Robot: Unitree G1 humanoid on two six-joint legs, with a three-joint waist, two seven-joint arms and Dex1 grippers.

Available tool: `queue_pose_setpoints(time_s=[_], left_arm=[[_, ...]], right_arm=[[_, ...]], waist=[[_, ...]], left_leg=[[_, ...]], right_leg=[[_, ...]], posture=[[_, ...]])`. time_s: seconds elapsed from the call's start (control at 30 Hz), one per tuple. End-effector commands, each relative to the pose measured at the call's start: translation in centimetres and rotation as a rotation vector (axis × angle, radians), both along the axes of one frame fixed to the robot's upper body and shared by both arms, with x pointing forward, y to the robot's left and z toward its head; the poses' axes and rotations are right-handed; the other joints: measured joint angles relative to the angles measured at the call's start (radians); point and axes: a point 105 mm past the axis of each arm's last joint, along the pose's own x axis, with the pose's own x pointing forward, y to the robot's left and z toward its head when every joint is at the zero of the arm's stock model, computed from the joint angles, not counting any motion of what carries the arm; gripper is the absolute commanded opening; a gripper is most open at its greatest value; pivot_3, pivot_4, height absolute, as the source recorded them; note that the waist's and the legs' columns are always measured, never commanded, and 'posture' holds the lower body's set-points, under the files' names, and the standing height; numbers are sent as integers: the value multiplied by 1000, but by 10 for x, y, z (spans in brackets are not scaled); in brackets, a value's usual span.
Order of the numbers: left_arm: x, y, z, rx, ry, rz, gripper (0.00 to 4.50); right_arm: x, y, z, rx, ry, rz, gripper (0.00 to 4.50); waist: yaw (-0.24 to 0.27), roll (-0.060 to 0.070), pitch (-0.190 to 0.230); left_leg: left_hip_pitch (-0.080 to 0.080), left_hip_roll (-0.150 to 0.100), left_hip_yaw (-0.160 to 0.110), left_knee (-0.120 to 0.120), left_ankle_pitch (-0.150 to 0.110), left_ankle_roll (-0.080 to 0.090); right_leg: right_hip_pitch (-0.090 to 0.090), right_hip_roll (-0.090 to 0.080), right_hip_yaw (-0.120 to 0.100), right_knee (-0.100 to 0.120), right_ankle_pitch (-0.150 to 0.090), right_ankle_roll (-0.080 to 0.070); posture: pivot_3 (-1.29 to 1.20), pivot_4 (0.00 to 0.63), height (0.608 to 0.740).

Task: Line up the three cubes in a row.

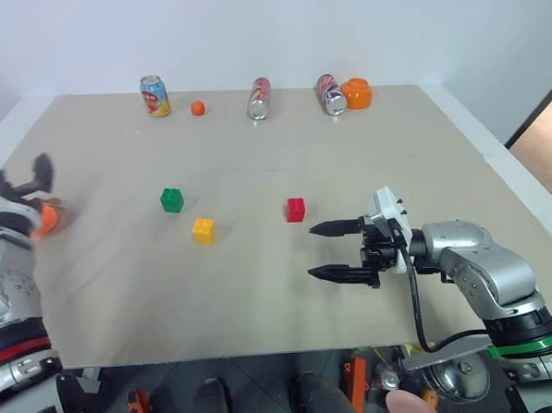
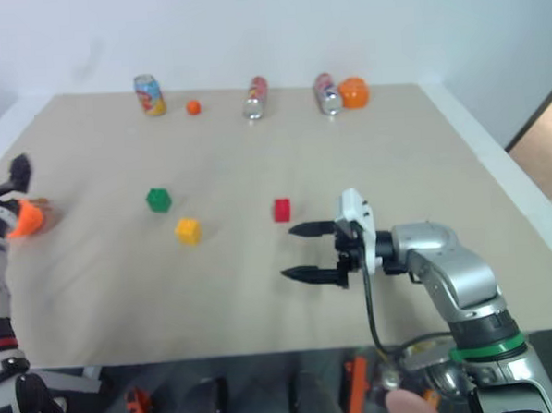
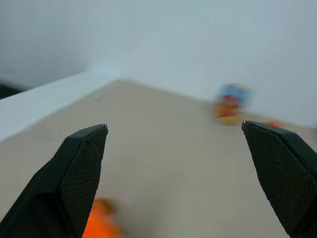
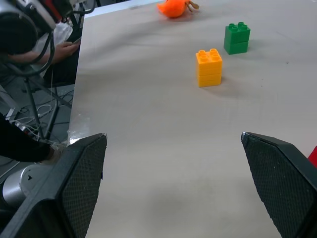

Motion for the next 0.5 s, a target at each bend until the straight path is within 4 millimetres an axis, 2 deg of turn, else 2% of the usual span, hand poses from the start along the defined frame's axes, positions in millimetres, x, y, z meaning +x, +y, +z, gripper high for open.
queue_pose_setpoints(time_s=[0.03,0.1,0.17,0.37,0.5], left_arm=[[-17,-56,17,99,-88,-292,4484],[-28,-83,8,159,-64,-448,4484],[-39,-99,3,191,-44,-576,4484],[-63,-133,2,235,-18,-844,4484],[-75,-145,-24,405,81,-957,4484]], right_arm=[[5,-3,9,16,-64,-47,4500],[16,-8,11,34,-77,-119,4500],[26,-11,12,40,-105,-183,4500],[52,-14,4,-6,-160,-346,4500],[60,-6,-4,-38,-167,-399,4500]], waist=[[-1,0,0],[-5,0,0],[-6,0,0],[-5,1,0],[-5,1,1]], left_leg=[[0,0,0,0,0,0],[0,0,0,-1,0,0],[1,0,-1,-1,0,0],[1,0,-2,0,0,1],[1,0,-2,0,1,1]], right_leg=[[0,0,0,0,0,0],[-1,1,0,0,0,0],[-1,2,1,0,0,-1],[-1,3,2,0,0,-2],[-2,3,3,0,0,-2]], posture=[[0,150,740],[0,150,740],[0,150,740],[0,150,740],[0,150,740]])
